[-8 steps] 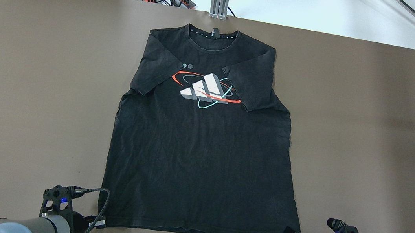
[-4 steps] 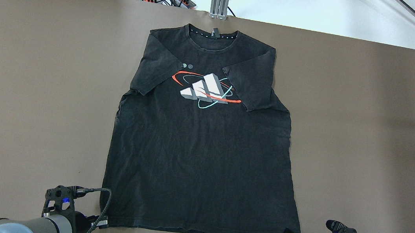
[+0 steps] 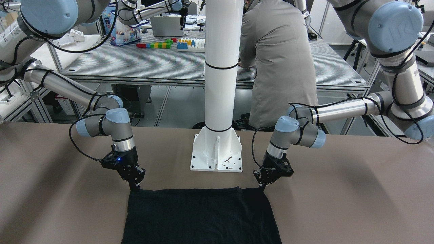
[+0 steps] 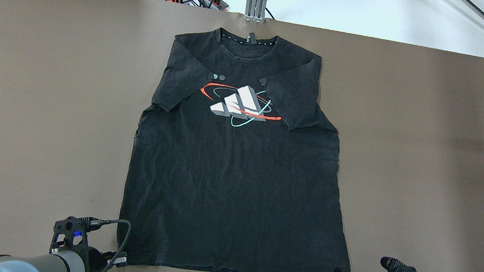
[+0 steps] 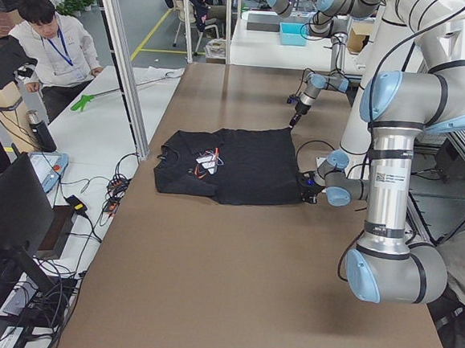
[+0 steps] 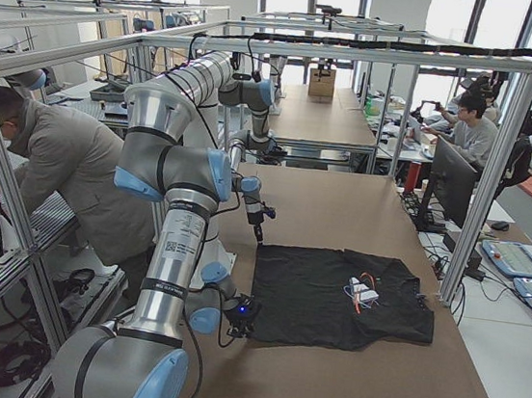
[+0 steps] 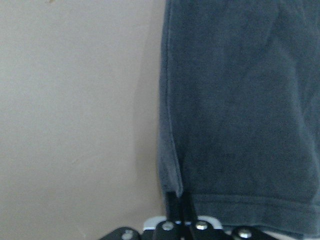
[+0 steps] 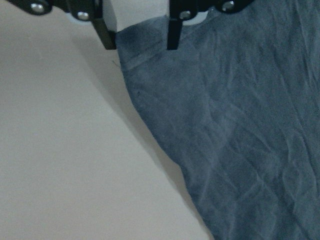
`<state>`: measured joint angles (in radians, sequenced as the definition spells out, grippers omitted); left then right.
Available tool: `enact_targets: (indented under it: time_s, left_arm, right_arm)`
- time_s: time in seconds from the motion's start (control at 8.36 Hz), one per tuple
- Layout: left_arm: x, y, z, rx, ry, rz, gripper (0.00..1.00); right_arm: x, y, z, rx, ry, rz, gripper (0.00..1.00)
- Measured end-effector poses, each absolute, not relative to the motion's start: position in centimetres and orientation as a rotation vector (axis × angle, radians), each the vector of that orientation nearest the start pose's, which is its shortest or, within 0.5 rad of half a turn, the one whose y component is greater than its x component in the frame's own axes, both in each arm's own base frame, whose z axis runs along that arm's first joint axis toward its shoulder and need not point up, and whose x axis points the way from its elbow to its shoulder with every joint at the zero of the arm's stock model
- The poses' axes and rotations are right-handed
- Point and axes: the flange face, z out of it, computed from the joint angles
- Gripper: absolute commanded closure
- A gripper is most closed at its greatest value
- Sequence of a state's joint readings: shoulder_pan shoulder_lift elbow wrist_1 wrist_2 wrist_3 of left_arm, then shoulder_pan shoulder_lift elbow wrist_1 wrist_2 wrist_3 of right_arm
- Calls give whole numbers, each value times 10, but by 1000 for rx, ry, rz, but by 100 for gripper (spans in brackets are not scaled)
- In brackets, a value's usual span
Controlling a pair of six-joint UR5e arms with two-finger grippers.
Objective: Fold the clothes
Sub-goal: 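Grasp the hem corners with the left and right grippers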
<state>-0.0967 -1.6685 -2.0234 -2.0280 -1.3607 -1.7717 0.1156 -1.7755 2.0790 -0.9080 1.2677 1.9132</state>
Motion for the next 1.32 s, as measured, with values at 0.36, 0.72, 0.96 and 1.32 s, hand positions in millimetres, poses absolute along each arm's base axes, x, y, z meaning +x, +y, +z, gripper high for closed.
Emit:
enact_targets:
  time_s: [0.36,0.72,0.96,1.32]
  left_arm:
    - [494,-204,340,141,1033,-378,100]
    - [465,-207,286,146,1031,-341,100]
    - [444,-231,231,136,1018,-306,100]
    - [397,-306,178,126,984,-252,100]
  right_arm:
    - [-401,-212,434,175,-995,565,100]
    - [-399,-224,406,210,-1032,533,100]
    - [-395,-258,359,256,-1024,467,100]
    - [-354,-336,298,193,-1038,410,100]
